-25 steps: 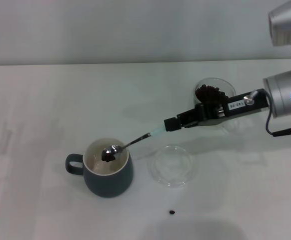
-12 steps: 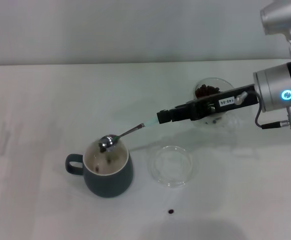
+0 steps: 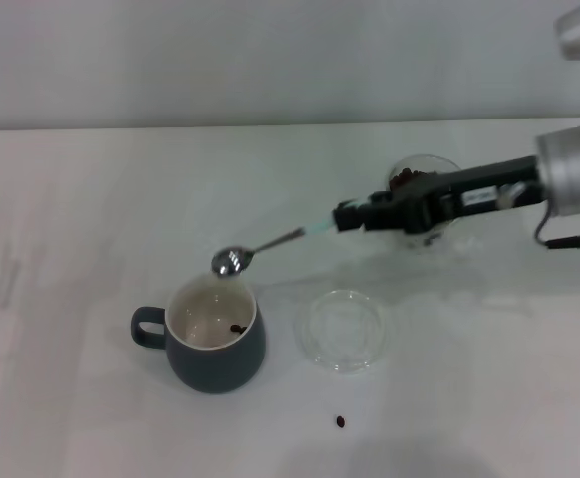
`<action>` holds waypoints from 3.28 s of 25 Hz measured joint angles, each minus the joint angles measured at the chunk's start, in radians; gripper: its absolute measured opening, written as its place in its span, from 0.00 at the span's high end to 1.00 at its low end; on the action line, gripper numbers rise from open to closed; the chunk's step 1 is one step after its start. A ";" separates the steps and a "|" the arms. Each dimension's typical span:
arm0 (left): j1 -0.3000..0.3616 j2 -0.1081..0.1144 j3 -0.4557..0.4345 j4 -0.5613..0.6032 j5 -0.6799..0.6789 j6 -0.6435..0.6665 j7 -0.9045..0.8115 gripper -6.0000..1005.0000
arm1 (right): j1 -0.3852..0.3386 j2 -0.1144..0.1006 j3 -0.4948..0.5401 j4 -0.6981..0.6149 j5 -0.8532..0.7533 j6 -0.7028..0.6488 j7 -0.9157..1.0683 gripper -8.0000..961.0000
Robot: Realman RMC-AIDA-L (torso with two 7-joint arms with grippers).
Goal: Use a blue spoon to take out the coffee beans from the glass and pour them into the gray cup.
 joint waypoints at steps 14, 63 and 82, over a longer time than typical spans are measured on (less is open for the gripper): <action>-0.001 0.000 0.000 0.004 0.000 0.000 -0.001 0.20 | -0.093 -0.166 0.124 0.086 -0.016 -0.093 0.050 0.84; 0.000 0.000 0.000 0.006 0.000 -0.002 0.000 0.20 | -0.019 -0.053 0.115 0.186 -0.275 0.044 0.053 0.82; 0.001 0.000 0.000 0.006 0.000 -0.002 -0.004 0.20 | -0.158 0.000 0.260 0.052 -0.066 0.197 -0.318 0.50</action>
